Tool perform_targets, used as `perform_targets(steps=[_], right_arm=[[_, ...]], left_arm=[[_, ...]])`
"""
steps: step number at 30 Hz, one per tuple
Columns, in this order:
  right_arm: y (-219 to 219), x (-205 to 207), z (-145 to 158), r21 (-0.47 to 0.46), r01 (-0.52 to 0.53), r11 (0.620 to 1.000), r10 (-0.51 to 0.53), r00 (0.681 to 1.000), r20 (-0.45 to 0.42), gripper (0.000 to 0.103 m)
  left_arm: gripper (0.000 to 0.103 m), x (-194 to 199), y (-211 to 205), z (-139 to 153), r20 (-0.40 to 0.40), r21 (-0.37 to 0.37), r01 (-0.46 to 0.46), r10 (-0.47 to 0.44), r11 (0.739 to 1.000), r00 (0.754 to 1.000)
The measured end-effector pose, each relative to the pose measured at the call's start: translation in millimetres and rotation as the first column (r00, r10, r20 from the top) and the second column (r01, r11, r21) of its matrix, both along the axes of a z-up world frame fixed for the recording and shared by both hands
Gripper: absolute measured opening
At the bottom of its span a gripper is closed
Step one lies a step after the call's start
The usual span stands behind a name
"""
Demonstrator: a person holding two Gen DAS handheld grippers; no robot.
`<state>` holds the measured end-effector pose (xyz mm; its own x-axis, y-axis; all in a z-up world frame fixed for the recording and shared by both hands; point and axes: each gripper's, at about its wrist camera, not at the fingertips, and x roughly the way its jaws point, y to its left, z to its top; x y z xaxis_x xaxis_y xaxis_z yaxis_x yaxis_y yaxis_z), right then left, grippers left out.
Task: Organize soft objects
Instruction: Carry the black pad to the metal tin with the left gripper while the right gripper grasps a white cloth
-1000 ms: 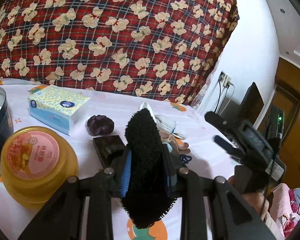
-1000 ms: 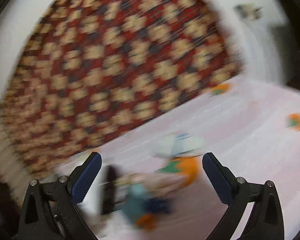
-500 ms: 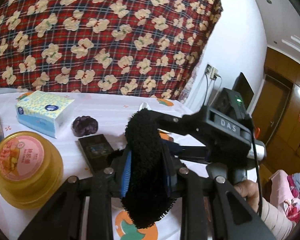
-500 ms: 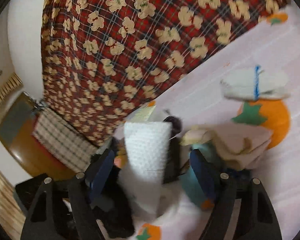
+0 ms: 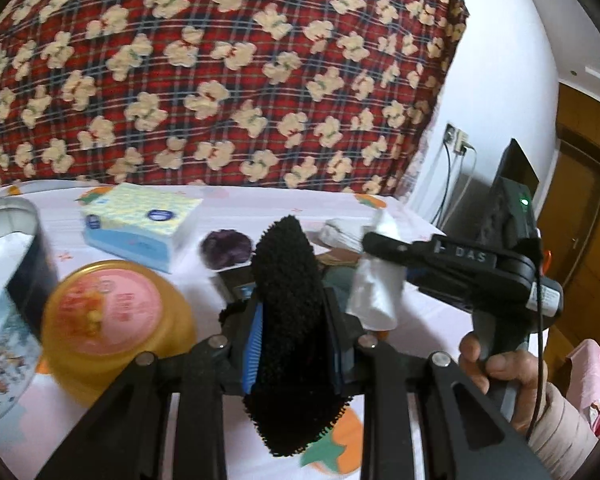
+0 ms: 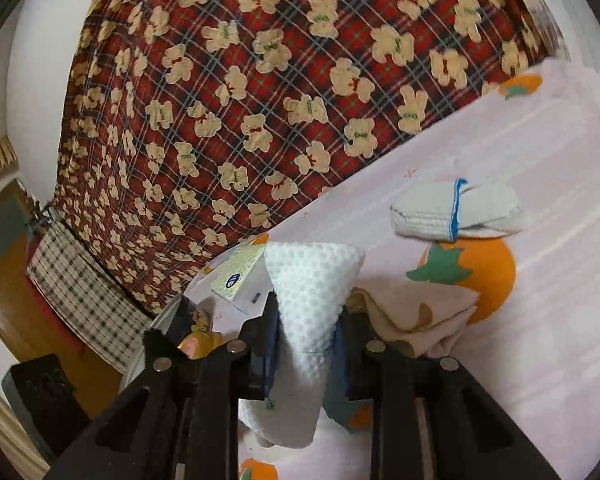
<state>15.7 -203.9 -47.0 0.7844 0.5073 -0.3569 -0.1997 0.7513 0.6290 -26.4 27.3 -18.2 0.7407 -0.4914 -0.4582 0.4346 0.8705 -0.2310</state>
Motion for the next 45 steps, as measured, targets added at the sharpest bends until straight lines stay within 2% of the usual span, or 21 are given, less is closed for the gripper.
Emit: perform_targets(steps=[5,12,17,23,29,35,41,45], right_arm=[[11.3,-16.8,3.0,-0.083,0.052,0.995,-0.05,0.999,0.021,0.026],[38.1,-52.3,15.0,-0.115,0.115,0.987,-0.107,0.992,0.072,0.026],[76.4,-69.4,30.1,-0.142,0.072,0.987,-0.056,0.992,0.114,0.026],[134.1,-74.7,43.9,-0.15,-0.04,0.988,0.06,0.99,0.128,0.026],[196.9,-70.6,56.6,-0.164,-0.152,0.975,0.178,0.972,0.153,0.026],[255.4,-60.8,67.7,-0.186,-0.221,0.957,0.257,0.946,0.197,0.026],[303.9,-33.5,67.2,-0.213,-0.231,0.949,0.275,0.938,0.21,0.026],[333.8,-11.6,55.3,-0.275,-0.227,0.934,0.284,0.94,0.189,0.026]], left_arm=[[0.026,-9.0,25.3,3.9,0.014,0.009,-0.047,0.047,0.999,0.999],[0.026,-22.4,61.8,7.7,0.045,0.047,-0.117,0.115,0.992,0.992],[0.026,-33.0,91.9,8.5,0.057,0.045,-0.161,0.159,0.986,0.986],[0.026,-42.1,129.1,12.4,0.071,0.035,-0.224,0.221,0.974,0.973],[0.026,-49.3,173.6,14.7,0.102,0.054,-0.344,0.338,0.937,0.936],[0.026,-54.7,220.4,15.4,0.109,0.029,-0.437,0.432,0.899,0.895],[0.026,-51.4,258.6,14.8,0.111,0.009,-0.534,0.53,0.845,0.841],[0.026,-39.2,275.1,10.1,0.096,0.015,-0.573,0.569,0.82,0.817]])
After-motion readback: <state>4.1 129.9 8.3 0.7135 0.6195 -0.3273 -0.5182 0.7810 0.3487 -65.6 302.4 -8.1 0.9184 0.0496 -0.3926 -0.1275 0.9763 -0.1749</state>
